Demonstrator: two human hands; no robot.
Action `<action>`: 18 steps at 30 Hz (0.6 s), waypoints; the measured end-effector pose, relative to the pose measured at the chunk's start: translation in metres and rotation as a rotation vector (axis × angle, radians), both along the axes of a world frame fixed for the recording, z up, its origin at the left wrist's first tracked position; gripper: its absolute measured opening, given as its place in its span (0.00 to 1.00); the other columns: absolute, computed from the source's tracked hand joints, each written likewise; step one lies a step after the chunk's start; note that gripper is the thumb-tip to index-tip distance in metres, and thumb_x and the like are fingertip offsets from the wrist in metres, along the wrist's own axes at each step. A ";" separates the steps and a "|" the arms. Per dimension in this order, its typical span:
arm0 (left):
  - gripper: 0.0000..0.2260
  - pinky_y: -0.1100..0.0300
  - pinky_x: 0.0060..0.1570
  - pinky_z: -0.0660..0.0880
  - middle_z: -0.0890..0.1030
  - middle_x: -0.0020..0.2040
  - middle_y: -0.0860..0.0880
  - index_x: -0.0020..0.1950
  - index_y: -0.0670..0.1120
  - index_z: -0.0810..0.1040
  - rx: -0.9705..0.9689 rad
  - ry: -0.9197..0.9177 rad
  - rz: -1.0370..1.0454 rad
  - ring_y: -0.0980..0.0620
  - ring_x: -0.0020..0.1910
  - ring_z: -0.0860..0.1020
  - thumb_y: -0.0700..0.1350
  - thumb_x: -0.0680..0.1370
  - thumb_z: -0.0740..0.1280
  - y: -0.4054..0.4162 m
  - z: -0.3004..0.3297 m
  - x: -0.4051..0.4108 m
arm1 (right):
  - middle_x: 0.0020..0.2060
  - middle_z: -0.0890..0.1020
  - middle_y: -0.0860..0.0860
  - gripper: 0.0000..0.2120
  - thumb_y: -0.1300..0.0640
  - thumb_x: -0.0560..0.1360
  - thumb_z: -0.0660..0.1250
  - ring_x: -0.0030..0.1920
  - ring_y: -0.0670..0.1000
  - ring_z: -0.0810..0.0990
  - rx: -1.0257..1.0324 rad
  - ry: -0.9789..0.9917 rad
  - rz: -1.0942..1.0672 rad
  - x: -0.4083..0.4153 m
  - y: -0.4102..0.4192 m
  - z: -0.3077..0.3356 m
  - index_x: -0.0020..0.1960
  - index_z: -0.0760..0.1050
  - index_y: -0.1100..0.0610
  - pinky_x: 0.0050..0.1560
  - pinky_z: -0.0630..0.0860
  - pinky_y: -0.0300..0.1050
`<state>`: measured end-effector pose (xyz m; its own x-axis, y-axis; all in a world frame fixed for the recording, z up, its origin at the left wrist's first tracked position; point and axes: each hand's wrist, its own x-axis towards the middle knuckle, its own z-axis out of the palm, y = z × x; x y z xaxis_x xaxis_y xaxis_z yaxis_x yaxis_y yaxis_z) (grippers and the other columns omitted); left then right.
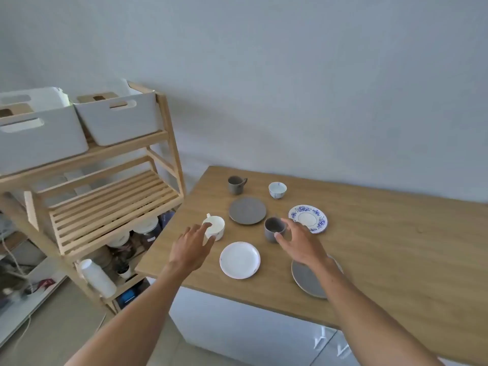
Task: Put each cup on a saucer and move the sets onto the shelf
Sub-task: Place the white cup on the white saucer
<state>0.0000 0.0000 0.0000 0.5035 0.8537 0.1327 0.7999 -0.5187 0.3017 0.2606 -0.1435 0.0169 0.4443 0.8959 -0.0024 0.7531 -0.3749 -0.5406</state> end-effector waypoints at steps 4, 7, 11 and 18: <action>0.20 0.50 0.54 0.74 0.77 0.62 0.48 0.72 0.53 0.65 -0.069 0.028 0.015 0.46 0.61 0.75 0.56 0.81 0.58 0.006 -0.022 0.000 | 0.70 0.76 0.47 0.25 0.42 0.80 0.62 0.71 0.50 0.72 -0.035 0.021 -0.035 0.001 0.007 -0.011 0.75 0.67 0.46 0.66 0.71 0.49; 0.21 0.49 0.54 0.75 0.77 0.63 0.47 0.73 0.52 0.64 -0.132 0.000 0.043 0.45 0.62 0.74 0.56 0.81 0.59 0.020 -0.032 0.003 | 0.62 0.80 0.46 0.23 0.42 0.79 0.63 0.64 0.50 0.78 -0.035 0.033 -0.025 -0.006 0.024 -0.020 0.73 0.70 0.47 0.60 0.74 0.48; 0.21 0.48 0.52 0.74 0.76 0.64 0.47 0.72 0.52 0.65 -0.182 -0.051 0.043 0.44 0.63 0.73 0.55 0.80 0.61 0.039 -0.043 0.005 | 0.46 0.81 0.45 0.21 0.42 0.79 0.63 0.51 0.50 0.81 -0.115 0.095 0.020 -0.023 0.043 -0.039 0.70 0.73 0.46 0.53 0.78 0.49; 0.16 0.49 0.51 0.75 0.76 0.66 0.48 0.69 0.53 0.71 -0.220 -0.119 0.014 0.47 0.65 0.72 0.52 0.81 0.61 0.064 -0.067 0.005 | 0.52 0.83 0.47 0.21 0.44 0.80 0.62 0.57 0.53 0.81 -0.217 0.113 0.020 -0.037 0.057 -0.078 0.71 0.72 0.45 0.53 0.78 0.49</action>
